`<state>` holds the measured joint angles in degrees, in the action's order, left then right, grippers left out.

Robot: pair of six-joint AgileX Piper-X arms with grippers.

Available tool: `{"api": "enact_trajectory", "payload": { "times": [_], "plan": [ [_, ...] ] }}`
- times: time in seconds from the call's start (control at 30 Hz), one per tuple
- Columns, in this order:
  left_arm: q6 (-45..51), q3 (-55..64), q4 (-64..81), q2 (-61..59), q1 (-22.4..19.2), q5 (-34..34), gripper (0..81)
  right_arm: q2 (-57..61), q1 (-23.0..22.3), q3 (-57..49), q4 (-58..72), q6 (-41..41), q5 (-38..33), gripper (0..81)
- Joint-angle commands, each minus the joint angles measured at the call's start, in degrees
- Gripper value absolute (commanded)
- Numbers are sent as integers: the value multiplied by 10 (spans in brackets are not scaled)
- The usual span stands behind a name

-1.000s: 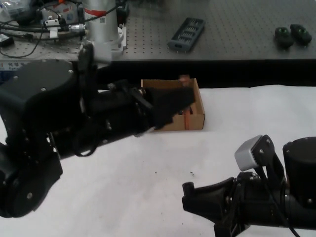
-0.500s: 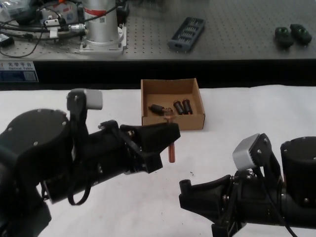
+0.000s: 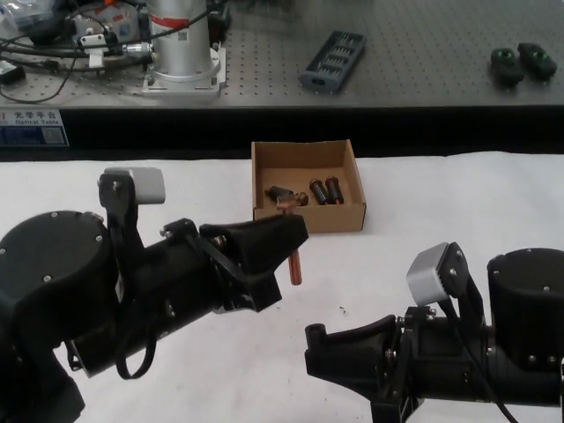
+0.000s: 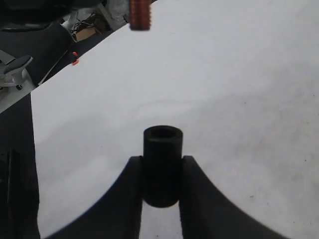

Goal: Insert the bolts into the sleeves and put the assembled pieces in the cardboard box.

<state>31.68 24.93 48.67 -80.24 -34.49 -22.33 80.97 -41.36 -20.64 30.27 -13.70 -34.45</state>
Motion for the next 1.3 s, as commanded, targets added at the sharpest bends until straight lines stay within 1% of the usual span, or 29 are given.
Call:
{"api": "enact_trajectory", "payload": {
  "times": [0.0,0.1,0.23,0.43,0.57,0.73,0.93,1.07,1.27],
  "plan": [
    [13,-13,14,-2,-18,7,51,1,0,-1,10,0,-9,121],
    [13,-14,16,-2,-33,7,51,1,0,-1,9,0,-12,121],
    [9,-14,16,-2,-41,7,51,1,0,-1,9,0,-16,121],
    [9,-14,16,-2,-42,7,51,1,0,-1,9,-9,-37,121],
    [9,-14,14,-2,-42,7,51,-1,0,-1,9,-26,-35,121],
    [9,-16,11,-2,-42,8,51,-1,0,-1,9,-26,-34,121],
    [22,-18,11,-2,-42,33,51,-1,0,-1,12,-34,-27,121],
    [28,-18,10,-2,-42,41,51,-1,0,-1,34,-4,-37,121],
    [49,-18,-22,-2,-42,41,51,-1,0,-1,45,14,-51,121]
  ]
}}
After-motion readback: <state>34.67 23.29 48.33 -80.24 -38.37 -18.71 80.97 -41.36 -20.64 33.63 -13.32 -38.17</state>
